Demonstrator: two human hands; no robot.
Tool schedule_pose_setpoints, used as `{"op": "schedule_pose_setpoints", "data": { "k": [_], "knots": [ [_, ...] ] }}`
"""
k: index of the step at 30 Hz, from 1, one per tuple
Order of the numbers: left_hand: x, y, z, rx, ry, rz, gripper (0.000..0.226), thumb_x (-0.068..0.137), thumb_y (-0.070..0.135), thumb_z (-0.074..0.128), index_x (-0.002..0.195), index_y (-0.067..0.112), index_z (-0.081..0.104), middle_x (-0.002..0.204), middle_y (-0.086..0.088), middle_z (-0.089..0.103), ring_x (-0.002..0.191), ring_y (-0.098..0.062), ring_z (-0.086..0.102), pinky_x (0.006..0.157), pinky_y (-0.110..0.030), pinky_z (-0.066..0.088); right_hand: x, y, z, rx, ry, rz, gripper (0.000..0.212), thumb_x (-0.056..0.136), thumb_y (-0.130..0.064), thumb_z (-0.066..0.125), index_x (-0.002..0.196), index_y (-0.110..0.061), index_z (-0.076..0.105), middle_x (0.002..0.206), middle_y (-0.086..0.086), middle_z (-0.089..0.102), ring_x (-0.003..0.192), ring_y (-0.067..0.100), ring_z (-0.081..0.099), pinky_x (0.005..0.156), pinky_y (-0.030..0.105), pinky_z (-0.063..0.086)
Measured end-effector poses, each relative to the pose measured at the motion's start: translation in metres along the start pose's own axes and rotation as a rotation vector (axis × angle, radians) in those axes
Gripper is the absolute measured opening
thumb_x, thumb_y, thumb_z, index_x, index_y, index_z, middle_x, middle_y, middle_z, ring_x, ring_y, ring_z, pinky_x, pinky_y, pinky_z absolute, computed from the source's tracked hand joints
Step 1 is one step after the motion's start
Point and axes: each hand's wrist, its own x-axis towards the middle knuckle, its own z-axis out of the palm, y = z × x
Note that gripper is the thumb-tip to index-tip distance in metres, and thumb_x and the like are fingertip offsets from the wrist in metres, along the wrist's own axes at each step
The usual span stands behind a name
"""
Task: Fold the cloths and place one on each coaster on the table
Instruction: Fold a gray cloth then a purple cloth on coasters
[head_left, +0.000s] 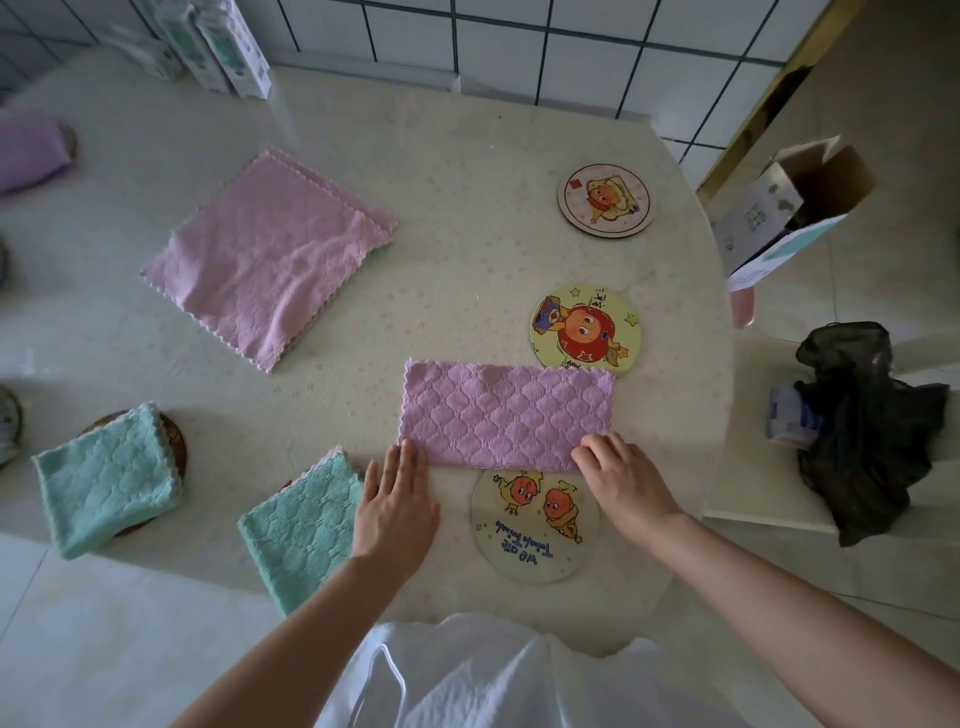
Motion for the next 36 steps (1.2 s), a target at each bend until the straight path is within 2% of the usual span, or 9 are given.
{"op": "schedule_pose_setpoints", "data": {
  "k": [6,10,13,15,19,23,26,30,36],
  "knots": [
    [0.004,-0.001,0.001,-0.036,-0.009,0.004,0.077,0.09,0.045,0.05,0.149,0.005,0.02,0.156,-0.012,0.021,0.144,-0.029,0.02,0.115,-0.045,0.01,0.01,0.002,-0.004,0.03,0.047,0.007,0.038,0.06,0.009,0.075,0.086,-0.012,0.056,0.084,0.001,0.056,0.074,0.02,0.05,0.059,0.028,0.046],
    [0.008,0.002,-0.005,-0.086,0.019,0.001,0.074,0.094,0.049,0.039,0.151,0.011,0.013,0.158,-0.008,0.01,0.146,-0.03,0.007,0.116,-0.047,0.004,0.009,0.001,-0.011,0.106,0.127,0.004,0.022,0.074,0.006,0.06,0.083,-0.014,0.057,0.081,-0.002,0.057,0.073,0.02,0.052,0.062,0.031,0.045],
    [0.011,0.019,-0.012,-0.091,-0.017,0.124,0.069,0.093,0.052,0.019,0.15,0.018,-0.002,0.157,-0.004,-0.007,0.145,-0.03,-0.008,0.118,-0.047,-0.001,-0.001,-0.007,-0.019,0.179,0.194,-0.003,0.019,0.077,0.001,0.058,0.087,-0.016,0.06,0.082,-0.004,0.058,0.074,0.017,0.053,0.064,0.031,0.046],
    [0.011,0.038,-0.014,-0.131,-0.038,0.226,0.068,0.095,0.048,0.024,0.15,0.021,-0.006,0.157,-0.001,-0.01,0.145,-0.026,-0.011,0.119,-0.044,-0.001,-0.01,-0.017,-0.024,0.251,0.233,-0.019,0.019,0.078,0.0,0.059,0.09,-0.015,0.06,0.083,-0.005,0.058,0.074,0.015,0.054,0.064,0.029,0.047],
    [0.01,0.07,-0.014,-0.306,0.017,0.371,0.072,0.092,0.037,0.054,0.151,0.02,0.017,0.157,-0.001,0.02,0.146,-0.022,0.014,0.118,-0.042,0.018,-0.026,-0.043,-0.029,0.436,0.271,-0.023,0.013,0.082,-0.006,0.053,0.09,-0.014,0.058,0.085,-0.004,0.058,0.078,0.013,0.054,0.067,0.025,0.046],
    [0.007,0.075,-0.008,-0.396,0.062,0.472,0.051,0.084,0.03,0.056,0.133,0.018,0.05,0.137,-0.003,0.054,0.129,-0.025,0.048,0.102,-0.041,0.045,-0.036,-0.064,-0.029,0.649,0.193,-0.055,0.017,0.087,-0.019,0.045,0.093,-0.014,0.06,0.089,-0.002,0.06,0.083,0.011,0.055,0.074,0.022,0.044],
    [0.004,0.063,-0.007,-0.375,0.062,0.545,0.051,0.081,0.025,0.042,0.129,0.017,0.056,0.134,-0.004,0.057,0.127,-0.027,0.051,0.105,-0.04,0.04,-0.036,-0.06,-0.028,0.659,0.182,-0.096,0.02,0.092,-0.022,0.045,0.097,-0.014,0.062,0.092,-0.002,0.063,0.083,0.011,0.057,0.076,0.022,0.044],
    [-0.002,0.041,-0.004,-0.333,0.049,0.647,0.05,0.082,0.022,0.04,0.129,0.022,0.058,0.137,-0.001,0.054,0.129,-0.023,0.049,0.103,-0.037,0.044,-0.025,-0.039,-0.009,0.409,0.197,-0.166,0.038,0.085,-0.01,0.039,0.112,-0.015,0.065,0.111,0.001,0.064,0.098,0.017,0.063,0.081,0.027,0.051],
    [-0.015,0.02,-0.003,-0.346,0.05,0.658,0.046,0.084,0.018,0.04,0.124,0.023,0.062,0.138,0.0,0.053,0.131,-0.019,0.046,0.102,-0.035,0.045,-0.013,-0.021,0.006,0.094,0.069,-0.44,0.07,0.065,0.012,0.066,0.129,-0.015,0.056,0.133,0.009,0.056,0.119,0.025,0.057,0.086,0.033,0.054]
  ]
}}
